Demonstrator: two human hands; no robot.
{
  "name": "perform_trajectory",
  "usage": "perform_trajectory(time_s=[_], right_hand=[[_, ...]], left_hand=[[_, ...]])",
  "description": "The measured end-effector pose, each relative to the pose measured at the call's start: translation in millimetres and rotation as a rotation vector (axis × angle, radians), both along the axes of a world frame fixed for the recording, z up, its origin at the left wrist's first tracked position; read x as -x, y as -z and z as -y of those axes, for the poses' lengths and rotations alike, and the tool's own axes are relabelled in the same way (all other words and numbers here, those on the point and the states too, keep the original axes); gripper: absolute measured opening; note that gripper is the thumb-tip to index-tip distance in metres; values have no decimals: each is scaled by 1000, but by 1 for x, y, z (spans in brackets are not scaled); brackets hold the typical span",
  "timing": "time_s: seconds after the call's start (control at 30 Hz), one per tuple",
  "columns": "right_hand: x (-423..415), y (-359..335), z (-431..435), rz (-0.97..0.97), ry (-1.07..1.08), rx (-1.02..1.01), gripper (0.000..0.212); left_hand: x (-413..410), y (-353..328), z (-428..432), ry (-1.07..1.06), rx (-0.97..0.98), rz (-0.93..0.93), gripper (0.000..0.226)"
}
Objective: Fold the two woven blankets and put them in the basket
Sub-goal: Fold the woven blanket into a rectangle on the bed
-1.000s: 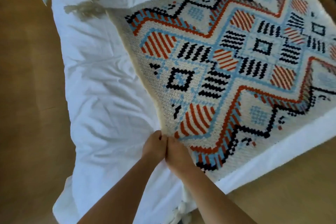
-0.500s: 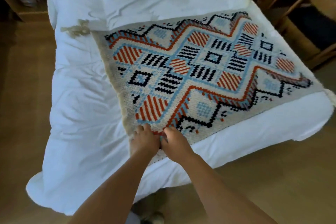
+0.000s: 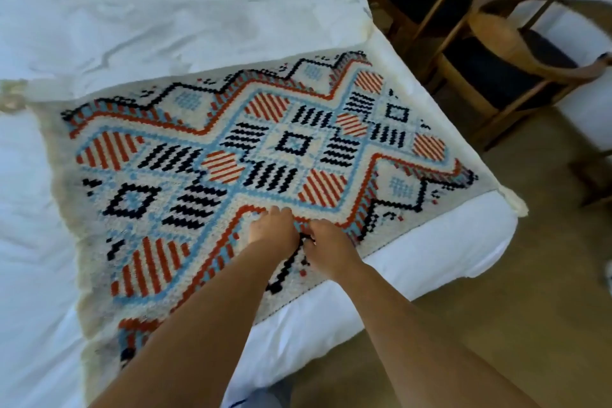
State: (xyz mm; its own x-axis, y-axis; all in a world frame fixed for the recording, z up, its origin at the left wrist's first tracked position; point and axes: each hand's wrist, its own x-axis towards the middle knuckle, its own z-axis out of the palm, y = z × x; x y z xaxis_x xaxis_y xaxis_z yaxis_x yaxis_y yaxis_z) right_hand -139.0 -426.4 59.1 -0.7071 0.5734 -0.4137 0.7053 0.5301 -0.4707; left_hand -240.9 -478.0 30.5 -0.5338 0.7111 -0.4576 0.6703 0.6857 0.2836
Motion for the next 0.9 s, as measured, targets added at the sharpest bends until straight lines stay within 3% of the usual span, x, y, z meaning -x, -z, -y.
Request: perform_trajectory(time_s=[0.2, 0.3, 0.43, 0.5, 0.6, 0.9], right_hand=[[-36, 0, -131, 34, 112, 25, 21], [-59, 0, -190, 42, 168, 29, 12], [-87, 5, -273, 57, 164, 22, 36], [-97, 11, -321, 39, 175, 32, 30], [-106, 27, -403, 28, 135, 5, 11], [-122, 97, -577, 87, -25, -25, 24]], left_hand=[[-28, -10, -126, 68, 30, 57, 40], [-47, -15, -181, 98, 22, 66, 39], [-69, -14, -261, 98, -15, 95, 34], [-79, -13, -305, 80, -29, 98, 34], [-100, -1, -378, 17, -29, 103, 28], [-218, 74, -520, -298, 83, 331, 26]])
